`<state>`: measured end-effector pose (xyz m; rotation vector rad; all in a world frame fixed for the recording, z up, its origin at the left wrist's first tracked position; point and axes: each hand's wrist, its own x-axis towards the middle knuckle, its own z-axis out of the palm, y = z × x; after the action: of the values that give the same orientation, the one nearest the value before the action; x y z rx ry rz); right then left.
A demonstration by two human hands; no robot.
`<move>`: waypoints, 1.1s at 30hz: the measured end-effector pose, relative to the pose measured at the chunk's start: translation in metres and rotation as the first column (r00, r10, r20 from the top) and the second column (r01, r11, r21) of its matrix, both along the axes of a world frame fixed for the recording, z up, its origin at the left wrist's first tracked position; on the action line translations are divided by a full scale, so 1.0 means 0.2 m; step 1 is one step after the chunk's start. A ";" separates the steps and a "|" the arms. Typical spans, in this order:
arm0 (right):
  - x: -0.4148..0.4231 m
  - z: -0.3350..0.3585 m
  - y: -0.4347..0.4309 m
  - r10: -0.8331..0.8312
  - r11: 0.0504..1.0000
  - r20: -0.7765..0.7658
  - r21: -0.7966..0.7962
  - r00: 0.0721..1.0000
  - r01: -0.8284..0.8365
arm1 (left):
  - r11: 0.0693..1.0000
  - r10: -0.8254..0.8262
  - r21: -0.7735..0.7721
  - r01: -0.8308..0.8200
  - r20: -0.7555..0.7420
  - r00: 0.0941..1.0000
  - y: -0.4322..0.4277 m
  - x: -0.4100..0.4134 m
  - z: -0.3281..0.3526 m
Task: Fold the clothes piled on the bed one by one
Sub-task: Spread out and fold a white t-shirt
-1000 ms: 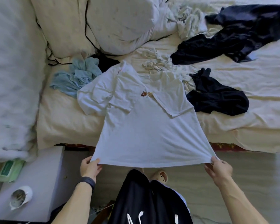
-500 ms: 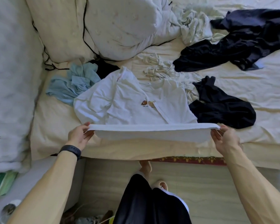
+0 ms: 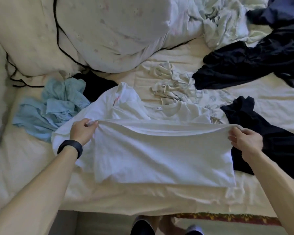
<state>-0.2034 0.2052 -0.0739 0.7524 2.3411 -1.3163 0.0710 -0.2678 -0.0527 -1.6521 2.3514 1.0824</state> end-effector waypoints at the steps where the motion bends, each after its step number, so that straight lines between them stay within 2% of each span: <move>1: -0.05 -0.04 -0.03 0.026 0.997 -0.025 0.079 0.999 -0.024 | 0.999 0.041 0.004 -0.041 -0.023 0.999 -0.02 -0.05 -0.05; 4: -0.17 -0.15 -0.11 0.187 0.940 -0.059 0.302 0.981 -0.161 | 0.983 0.184 0.023 -0.183 -0.056 0.981 -0.04 -0.16 -0.21; 7: -0.24 -0.27 -0.15 0.271 0.925 -0.081 0.296 0.959 -0.236 | 0.958 0.284 -0.016 -0.287 -0.098 0.954 -0.01 -0.21 -0.34; 11: -0.28 -0.35 -0.16 0.259 0.930 -0.092 0.291 0.962 -0.222 | 0.923 0.360 -0.121 -0.364 -0.057 0.931 0.00 -0.26 -0.39; 15: -0.34 -0.37 -0.14 0.257 0.915 -0.078 0.342 0.963 -0.217 | 0.931 0.340 -0.153 -0.333 0.025 0.940 -0.03 -0.30 -0.41; 18: -0.35 -0.37 -0.18 0.227 0.914 -0.037 0.354 0.973 -0.200 | 0.949 0.309 -0.092 -0.303 0.060 0.949 -0.06 -0.33 -0.44; 20: -0.35 -0.36 -0.22 0.194 0.927 -0.050 0.337 0.980 -0.166 | 0.955 0.287 -0.089 -0.284 0.026 0.958 -0.05 -0.36 -0.44; 25: -0.32 -0.34 -0.22 0.126 0.959 -0.188 0.274 0.974 -0.071 | 0.927 0.276 -0.222 -0.302 -0.141 0.951 -0.02 -0.40 -0.40; 27: -0.33 -0.33 -0.22 0.106 0.964 -0.226 0.261 0.968 -0.044 | 0.922 0.278 -0.232 -0.311 -0.164 0.946 -0.05 -0.41 -0.40; 33: -0.38 -0.36 -0.28 0.164 0.946 -0.164 0.306 0.973 -0.108 | 0.955 0.247 -0.167 -0.245 -0.011 0.969 -0.10 -0.45 -0.47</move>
<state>-0.2800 0.1484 -0.1450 0.5539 2.7270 -1.0304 -0.0183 -0.2872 -0.1459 -2.0499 2.3336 0.9287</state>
